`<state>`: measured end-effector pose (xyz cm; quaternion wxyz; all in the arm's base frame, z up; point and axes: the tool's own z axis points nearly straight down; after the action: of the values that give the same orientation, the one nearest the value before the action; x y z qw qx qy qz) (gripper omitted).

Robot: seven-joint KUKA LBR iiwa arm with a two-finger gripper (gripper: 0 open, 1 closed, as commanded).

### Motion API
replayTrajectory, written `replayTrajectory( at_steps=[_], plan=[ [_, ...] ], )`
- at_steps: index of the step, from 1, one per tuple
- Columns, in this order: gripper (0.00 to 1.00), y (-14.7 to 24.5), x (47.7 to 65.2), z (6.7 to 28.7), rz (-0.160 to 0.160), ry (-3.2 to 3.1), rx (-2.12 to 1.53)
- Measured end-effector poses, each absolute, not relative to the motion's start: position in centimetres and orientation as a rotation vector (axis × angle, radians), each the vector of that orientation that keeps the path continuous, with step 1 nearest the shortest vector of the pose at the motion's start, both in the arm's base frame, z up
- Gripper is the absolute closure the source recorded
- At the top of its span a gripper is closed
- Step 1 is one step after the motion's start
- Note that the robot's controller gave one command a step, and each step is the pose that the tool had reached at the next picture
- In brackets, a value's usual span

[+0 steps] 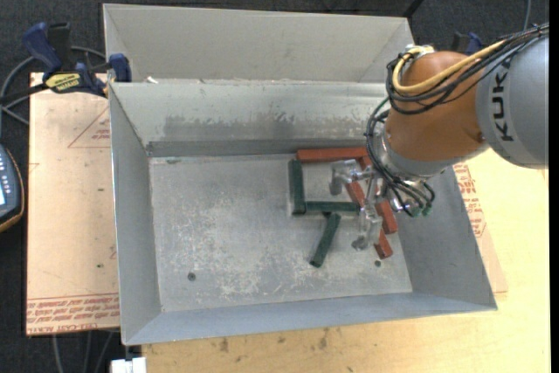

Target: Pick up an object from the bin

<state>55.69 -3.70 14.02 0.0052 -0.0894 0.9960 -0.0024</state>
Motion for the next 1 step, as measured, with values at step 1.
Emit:
replayTrajectory(
  at_steps=[1],
  plan=[
    [0.00, -1.31, 60.49, 6.95, 0.002, 3.117, -0.342]
  ],
)
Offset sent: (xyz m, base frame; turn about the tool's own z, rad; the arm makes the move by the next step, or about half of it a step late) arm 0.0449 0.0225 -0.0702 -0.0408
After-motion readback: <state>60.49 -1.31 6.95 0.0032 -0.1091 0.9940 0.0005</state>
